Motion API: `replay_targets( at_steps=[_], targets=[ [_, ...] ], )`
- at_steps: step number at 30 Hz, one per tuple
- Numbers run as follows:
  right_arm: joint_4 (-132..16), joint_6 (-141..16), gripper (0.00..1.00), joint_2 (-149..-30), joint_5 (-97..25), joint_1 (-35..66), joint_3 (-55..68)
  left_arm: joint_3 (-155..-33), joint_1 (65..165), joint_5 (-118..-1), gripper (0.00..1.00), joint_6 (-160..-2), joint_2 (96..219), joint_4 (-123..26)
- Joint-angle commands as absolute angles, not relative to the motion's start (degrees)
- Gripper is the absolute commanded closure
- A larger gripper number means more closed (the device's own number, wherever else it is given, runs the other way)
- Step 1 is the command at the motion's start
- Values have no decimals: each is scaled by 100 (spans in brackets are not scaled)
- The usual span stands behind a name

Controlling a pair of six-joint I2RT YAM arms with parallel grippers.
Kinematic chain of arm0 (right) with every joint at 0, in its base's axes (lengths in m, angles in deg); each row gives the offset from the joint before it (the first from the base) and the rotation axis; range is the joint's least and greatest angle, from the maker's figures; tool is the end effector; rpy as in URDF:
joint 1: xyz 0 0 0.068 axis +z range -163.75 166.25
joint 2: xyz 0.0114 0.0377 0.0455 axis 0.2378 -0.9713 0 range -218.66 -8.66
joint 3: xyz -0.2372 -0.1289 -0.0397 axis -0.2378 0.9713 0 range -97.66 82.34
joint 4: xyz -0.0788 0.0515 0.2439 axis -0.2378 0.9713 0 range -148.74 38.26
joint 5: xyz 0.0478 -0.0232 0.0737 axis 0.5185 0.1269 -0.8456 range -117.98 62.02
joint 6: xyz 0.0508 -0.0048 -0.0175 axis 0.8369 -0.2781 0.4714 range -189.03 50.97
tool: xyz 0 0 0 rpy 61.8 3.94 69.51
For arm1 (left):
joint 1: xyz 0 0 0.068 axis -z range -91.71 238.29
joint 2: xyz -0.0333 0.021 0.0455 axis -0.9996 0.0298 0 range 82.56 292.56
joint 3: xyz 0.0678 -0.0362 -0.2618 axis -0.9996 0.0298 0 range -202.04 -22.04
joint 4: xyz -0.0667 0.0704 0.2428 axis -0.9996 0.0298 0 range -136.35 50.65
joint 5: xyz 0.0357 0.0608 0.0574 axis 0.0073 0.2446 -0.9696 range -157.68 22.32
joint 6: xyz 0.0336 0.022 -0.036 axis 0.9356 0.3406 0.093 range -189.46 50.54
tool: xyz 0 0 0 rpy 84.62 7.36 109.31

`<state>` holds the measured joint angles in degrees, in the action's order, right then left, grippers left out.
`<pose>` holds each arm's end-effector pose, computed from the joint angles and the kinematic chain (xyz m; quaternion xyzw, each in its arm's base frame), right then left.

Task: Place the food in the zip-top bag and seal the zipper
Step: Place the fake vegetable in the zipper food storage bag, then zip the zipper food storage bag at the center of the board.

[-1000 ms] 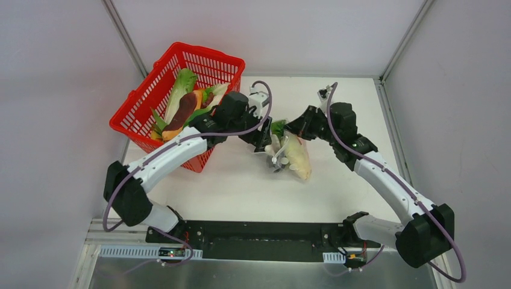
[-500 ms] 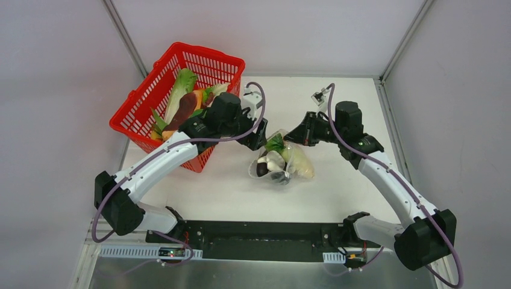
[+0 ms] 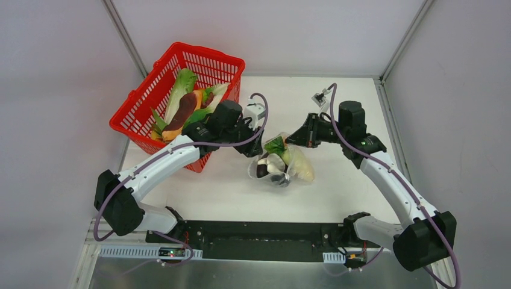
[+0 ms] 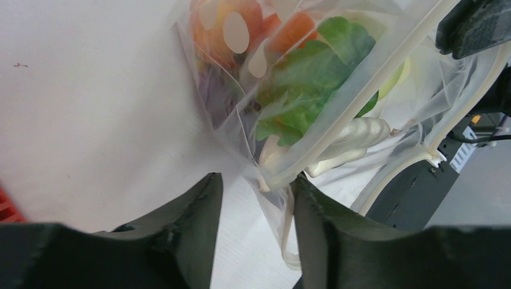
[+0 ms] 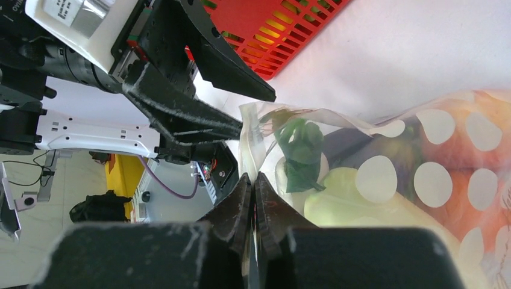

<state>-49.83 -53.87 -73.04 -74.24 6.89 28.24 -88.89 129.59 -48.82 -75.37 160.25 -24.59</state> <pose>0.2256 0.1124 0.3345 -0.2632 0.7378 0.4685 0.4085 0.2225 -0.2108 0.3262 0.3380 0.8004 -0.3213 0.3766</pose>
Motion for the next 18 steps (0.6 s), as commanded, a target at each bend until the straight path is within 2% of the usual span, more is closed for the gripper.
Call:
replay_targets(
  at_steps=[1,3,5,8,13,18],
  targets=[
    [-5198,-5462,95,-7273,-7817,625,2460,-9191,13004,-4958,63,-7368,16172,-2473],
    [-5209,-5472,95,-7286,-7843,610,2460,-9229,13012,-4891,72,-7391,16223,-2463],
    [-5231,-5488,94,-7322,-7862,599,2447,-9257,13011,-4855,87,-7487,16236,-2495],
    [-5195,-5495,94,-7421,-7874,573,2377,-9317,13013,-4756,98,-7639,16194,-2534],
    [-5149,-5553,90,-7458,-7740,546,2297,-9538,13004,-4834,100,-8185,16045,-2508],
    [-4942,-5605,67,-7428,-7231,538,2133,-9753,12991,-5198,100,-9290,15854,-2521]
  ],
)
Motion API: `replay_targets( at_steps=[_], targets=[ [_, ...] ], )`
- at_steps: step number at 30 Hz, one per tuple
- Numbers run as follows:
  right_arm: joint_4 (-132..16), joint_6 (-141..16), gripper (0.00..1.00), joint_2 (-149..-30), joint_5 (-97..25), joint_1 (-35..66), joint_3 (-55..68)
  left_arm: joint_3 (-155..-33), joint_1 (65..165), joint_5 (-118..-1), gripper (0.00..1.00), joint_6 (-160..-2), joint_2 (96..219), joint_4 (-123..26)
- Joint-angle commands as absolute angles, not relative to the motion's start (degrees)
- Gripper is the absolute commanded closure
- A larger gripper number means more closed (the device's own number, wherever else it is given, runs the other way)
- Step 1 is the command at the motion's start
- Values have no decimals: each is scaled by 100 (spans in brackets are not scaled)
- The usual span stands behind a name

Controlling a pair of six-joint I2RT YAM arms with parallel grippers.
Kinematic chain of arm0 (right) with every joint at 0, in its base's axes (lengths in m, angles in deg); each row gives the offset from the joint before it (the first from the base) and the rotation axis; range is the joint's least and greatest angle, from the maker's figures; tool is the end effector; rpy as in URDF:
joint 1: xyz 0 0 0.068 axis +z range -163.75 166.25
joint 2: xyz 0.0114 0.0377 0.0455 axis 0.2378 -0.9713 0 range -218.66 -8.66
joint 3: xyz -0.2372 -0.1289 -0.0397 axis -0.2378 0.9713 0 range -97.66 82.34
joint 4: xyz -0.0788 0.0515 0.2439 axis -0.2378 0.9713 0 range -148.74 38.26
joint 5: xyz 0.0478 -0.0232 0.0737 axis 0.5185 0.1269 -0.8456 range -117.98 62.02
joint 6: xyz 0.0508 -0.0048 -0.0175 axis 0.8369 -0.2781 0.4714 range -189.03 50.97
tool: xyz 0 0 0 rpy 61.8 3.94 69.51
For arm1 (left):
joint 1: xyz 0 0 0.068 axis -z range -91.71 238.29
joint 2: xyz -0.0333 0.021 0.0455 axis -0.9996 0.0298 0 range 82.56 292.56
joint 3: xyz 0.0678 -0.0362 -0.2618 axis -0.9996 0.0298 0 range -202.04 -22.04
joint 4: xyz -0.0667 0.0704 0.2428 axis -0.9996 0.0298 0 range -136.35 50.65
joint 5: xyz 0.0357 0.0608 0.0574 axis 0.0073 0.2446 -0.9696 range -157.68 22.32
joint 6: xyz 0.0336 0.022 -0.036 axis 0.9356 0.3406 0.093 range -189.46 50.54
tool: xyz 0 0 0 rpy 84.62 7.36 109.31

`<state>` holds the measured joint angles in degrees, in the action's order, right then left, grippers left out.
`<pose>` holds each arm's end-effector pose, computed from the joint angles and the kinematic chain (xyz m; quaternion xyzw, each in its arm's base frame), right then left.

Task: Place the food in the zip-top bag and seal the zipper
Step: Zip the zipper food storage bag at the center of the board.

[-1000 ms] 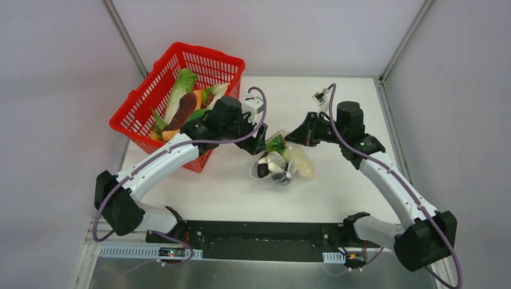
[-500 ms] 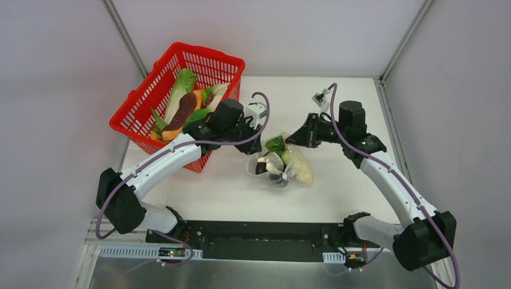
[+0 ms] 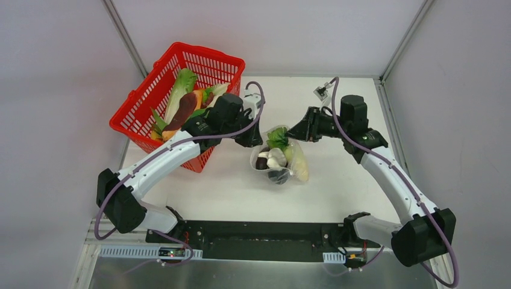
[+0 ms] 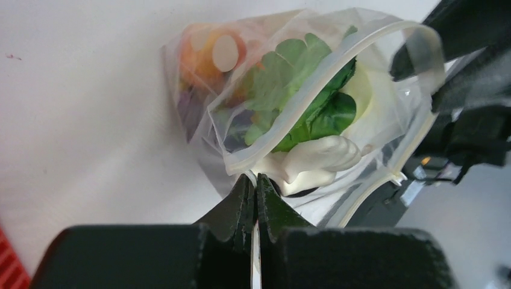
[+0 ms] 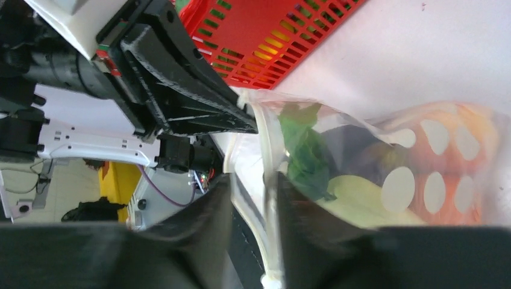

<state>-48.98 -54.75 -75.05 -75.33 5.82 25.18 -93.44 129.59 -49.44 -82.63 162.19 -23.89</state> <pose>0.2348 0.1112 0.3435 -0.2674 0.7340 0.4676 0.4136 0.2302 -0.2171 0.3424 0.2846 0.8133 -0.3460 0.3714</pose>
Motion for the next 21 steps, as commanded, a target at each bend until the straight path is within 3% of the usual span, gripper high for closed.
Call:
replay_targets(
  at_steps=[1,2,7,16,21],
  targets=[
    [-4860,-5621,58,-7398,-7079,540,2119,-9839,12987,-5290,100,-9496,15860,-2388],
    [-4766,-5633,47,-7344,-6901,535,2110,-9929,12987,-5417,100,-9623,15875,-2237],
    [-4763,-5747,29,-6581,-6112,533,2473,-9775,12874,-5940,100,-10555,15702,-2234],
    [-6054,-5479,22,-4836,-5000,537,4167,-9493,12807,-6268,100,-11243,15616,-2572],
    [-6599,-5332,22,-4455,-5116,539,4962,-9413,12717,-6099,100,-11407,15620,-2769]
  ],
)
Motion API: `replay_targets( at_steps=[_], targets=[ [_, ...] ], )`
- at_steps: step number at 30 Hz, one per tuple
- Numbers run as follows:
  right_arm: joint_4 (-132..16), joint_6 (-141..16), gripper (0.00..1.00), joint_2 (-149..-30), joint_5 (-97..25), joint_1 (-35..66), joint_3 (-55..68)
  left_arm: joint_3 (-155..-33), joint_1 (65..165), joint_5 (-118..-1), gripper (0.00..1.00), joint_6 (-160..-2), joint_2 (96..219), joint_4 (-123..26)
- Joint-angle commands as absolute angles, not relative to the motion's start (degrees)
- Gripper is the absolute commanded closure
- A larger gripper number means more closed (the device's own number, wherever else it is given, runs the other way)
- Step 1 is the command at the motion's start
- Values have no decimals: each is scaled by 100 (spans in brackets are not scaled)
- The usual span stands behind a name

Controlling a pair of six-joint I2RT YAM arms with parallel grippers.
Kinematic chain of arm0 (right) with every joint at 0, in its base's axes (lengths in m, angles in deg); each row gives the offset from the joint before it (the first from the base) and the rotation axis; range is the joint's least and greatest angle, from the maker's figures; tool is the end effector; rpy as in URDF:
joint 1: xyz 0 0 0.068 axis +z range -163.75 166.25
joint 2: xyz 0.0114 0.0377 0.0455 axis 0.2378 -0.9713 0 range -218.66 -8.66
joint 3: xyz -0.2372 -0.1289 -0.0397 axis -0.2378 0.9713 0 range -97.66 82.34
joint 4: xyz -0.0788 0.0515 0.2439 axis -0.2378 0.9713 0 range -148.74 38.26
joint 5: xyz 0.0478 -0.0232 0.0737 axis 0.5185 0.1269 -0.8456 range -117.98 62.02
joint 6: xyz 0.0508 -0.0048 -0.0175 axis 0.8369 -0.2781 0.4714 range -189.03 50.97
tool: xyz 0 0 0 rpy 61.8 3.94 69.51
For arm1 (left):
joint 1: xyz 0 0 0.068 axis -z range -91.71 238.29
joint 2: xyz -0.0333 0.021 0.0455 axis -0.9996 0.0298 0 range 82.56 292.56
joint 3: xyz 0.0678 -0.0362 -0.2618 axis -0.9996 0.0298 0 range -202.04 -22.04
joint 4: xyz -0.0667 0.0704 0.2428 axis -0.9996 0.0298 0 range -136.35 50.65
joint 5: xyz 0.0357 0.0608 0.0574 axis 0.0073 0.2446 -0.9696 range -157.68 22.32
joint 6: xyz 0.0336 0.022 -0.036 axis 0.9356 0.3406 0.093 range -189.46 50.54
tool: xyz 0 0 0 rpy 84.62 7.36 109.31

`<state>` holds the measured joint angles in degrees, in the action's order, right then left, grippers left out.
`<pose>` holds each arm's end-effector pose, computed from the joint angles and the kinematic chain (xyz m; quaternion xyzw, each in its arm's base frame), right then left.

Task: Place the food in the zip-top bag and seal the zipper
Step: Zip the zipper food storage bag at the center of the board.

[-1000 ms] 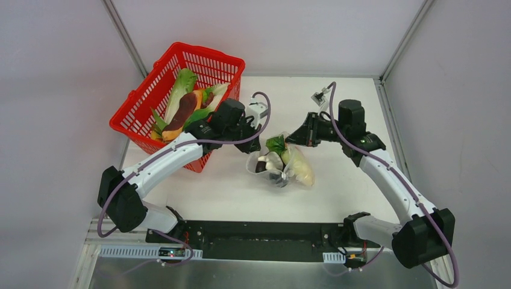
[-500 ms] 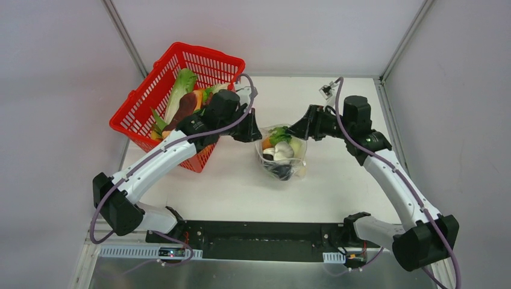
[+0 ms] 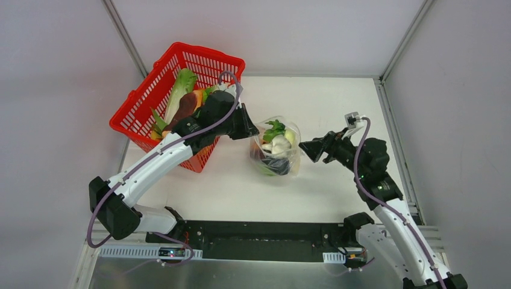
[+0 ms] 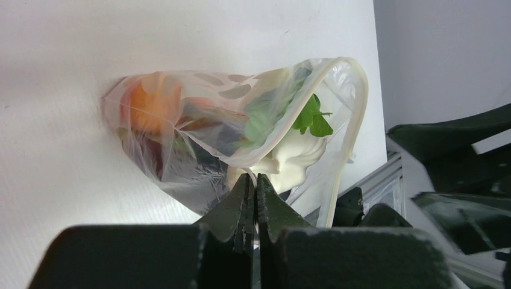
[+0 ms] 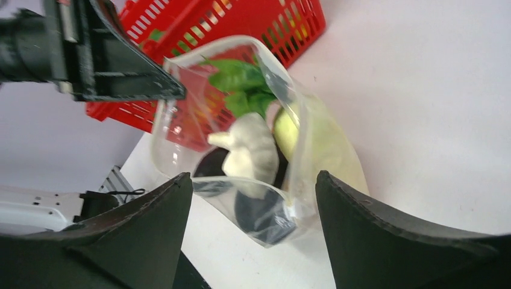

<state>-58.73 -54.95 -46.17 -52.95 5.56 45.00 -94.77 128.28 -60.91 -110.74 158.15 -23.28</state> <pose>0.1479 0.0677 0.3333 -0.1841 0.6838 0.3447 0.6162 0.2273 -0.1962 0.3690 0.0218 0.8466 -0.3828 0.3693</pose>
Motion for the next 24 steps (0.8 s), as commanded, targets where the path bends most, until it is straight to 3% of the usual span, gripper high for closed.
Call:
replay_targets(
  at_steps=[1,11,17,24],
  targets=[
    [-6661,-5349,22,-4416,-5118,540,5074,-9411,12707,-6058,100,-11407,15635,-2779],
    [-8754,-5384,28,-4137,-6446,537,6433,-9225,12612,-6018,100,-11516,15600,-2978],
    [-9165,-5749,29,-4608,-6231,545,6808,-9148,12568,-5912,100,-11535,15568,-3114],
    [-10927,-5908,45,-5435,-6482,601,7258,-9122,12556,-5914,100,-11506,15580,-3091]
  ],
)
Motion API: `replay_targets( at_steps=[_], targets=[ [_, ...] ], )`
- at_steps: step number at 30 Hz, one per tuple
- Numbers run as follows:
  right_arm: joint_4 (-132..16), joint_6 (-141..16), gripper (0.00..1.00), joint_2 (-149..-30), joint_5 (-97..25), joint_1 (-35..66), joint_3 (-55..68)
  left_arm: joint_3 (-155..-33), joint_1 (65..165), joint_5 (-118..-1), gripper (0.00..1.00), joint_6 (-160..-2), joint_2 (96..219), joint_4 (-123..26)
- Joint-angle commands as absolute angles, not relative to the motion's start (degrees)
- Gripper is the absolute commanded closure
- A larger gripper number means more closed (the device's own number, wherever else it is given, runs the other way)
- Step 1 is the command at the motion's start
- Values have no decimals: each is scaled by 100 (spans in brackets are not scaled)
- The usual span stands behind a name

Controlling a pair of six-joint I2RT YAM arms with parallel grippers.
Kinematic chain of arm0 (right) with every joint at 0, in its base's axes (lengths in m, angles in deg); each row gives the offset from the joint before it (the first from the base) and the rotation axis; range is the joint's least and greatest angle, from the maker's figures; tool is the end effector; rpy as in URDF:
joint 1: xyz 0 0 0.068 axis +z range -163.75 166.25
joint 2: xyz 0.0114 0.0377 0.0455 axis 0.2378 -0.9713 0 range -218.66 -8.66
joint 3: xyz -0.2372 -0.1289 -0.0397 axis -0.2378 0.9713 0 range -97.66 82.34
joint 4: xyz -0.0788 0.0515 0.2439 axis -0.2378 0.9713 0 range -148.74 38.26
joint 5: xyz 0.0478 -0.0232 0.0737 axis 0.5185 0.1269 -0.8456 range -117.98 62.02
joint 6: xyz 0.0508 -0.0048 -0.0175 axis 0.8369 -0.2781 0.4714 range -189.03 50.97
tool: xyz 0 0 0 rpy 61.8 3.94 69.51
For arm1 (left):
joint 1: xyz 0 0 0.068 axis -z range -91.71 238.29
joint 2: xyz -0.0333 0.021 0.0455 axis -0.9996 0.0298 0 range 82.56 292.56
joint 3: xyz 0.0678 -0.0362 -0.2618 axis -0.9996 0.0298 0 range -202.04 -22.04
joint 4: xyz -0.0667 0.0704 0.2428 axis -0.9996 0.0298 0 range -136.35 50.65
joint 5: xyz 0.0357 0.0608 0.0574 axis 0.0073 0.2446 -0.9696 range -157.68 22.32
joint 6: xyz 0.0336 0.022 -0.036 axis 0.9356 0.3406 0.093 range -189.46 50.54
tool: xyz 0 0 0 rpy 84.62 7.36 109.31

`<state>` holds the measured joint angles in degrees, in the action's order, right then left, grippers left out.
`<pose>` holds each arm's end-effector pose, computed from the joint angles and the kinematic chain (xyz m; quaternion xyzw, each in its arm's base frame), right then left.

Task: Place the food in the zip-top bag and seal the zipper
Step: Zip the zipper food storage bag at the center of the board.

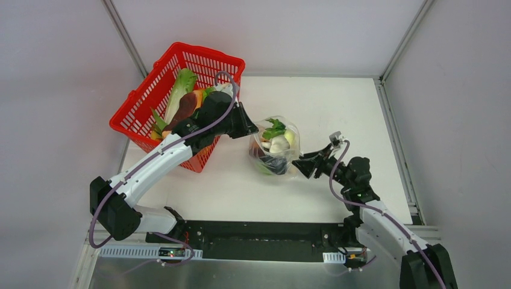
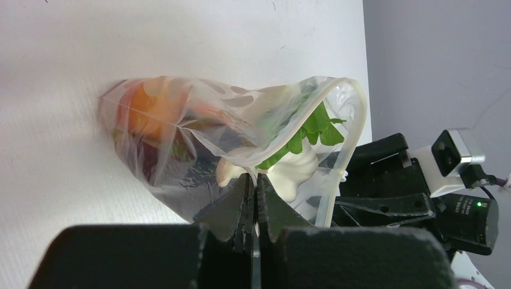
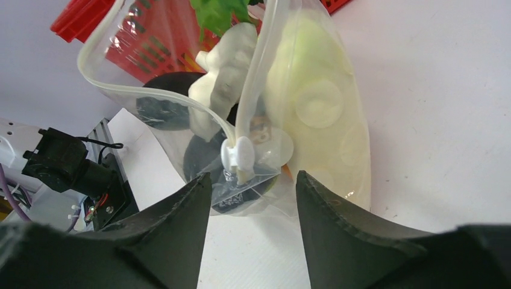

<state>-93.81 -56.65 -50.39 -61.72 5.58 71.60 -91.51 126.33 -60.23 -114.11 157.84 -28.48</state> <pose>0.1513 0.0740 0.2219 -0.2516 0.6381 0.3816 0.6196 0.2356 -0.1903 0.3598 -0.0127 0.8360 -0.4013 0.3739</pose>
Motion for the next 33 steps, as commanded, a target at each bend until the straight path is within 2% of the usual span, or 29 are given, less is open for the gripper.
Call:
replay_targets(
  at_steps=[1,6,10,13,14,19,27,33],
  targets=[
    [-11131,-5901,46,-5604,-6495,628,7285,-9121,12556,-5902,100,-11507,15591,-3104],
    [-12211,-5741,54,-5967,-6219,803,7437,-9100,12556,-5881,100,-11524,15613,-3141],
    [-12303,-5910,63,-6158,-5974,926,7443,-9068,12556,-5871,100,-11559,15626,-3175],
    [-12279,-5979,81,-6180,-5905,961,7458,-9077,12556,-5867,100,-11569,15613,-3182],
    [-12262,-5991,82,-6168,-5867,969,7468,-9087,12556,-5863,100,-11569,15612,-3180],
    [-12009,-6111,100,-5783,-5444,973,7548,-9069,12556,-5866,100,-11565,15590,-3185],
    [-10156,-6522,100,-4411,-5057,974,6982,-9167,12556,-6343,100,-10869,15199,-2691],
    [-8999,-6722,100,-4118,-5189,977,6274,-9371,12556,-6906,100,-10224,14974,-1884]
  ],
)
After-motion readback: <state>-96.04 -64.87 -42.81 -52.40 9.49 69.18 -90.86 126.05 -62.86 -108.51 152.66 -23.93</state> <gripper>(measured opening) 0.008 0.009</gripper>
